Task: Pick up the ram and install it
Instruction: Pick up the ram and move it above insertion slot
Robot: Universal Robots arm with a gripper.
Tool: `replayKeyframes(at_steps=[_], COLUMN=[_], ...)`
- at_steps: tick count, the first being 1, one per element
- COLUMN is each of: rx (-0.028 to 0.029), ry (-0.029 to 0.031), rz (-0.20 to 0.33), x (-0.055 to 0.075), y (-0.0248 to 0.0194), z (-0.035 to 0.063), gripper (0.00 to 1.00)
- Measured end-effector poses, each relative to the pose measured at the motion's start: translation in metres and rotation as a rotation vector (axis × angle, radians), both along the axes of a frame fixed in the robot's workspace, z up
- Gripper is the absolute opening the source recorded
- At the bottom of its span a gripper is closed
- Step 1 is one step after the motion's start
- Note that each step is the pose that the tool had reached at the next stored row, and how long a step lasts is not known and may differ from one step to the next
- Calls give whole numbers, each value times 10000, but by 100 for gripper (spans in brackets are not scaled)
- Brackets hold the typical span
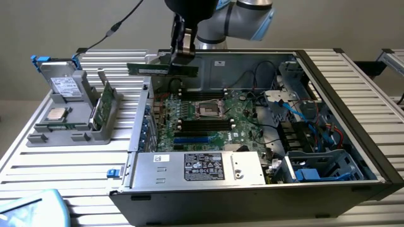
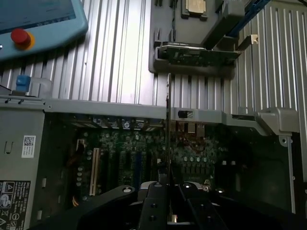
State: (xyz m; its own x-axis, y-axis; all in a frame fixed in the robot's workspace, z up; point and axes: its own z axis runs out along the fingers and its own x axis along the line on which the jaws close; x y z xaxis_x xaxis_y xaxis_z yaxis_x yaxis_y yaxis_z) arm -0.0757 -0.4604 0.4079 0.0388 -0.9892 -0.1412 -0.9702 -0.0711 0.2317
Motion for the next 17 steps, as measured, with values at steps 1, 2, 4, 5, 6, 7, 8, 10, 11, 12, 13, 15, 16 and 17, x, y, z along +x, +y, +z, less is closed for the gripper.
replayKeyframes(at_steps=[1,2,4,5,6,7,8,10,11,12,13,15,16,17], rx=[10,26,57,69,75,76,76,74,75,75,73,74,74,76], ry=[-1,-1,-2,-2,-1,-1,-1,-1,-1,-1,0,-1,-1,0], rz=[-1,-2,-1,-2,-1,0,-1,0,-2,-2,0,-2,0,0], x=[45,92,181,229,274,316,363,455,497,545,593,682,726,765], y=[0,0,0,0,-1,-1,-1,0,0,1,4,16,26,43], z=[0,-1,-3,-4,-6,-11,-20,-46,-62,-81,-100,-137,-154,-173], gripper=[13,13,13,13,13,13,13,13,13,13,13,13,13,13])
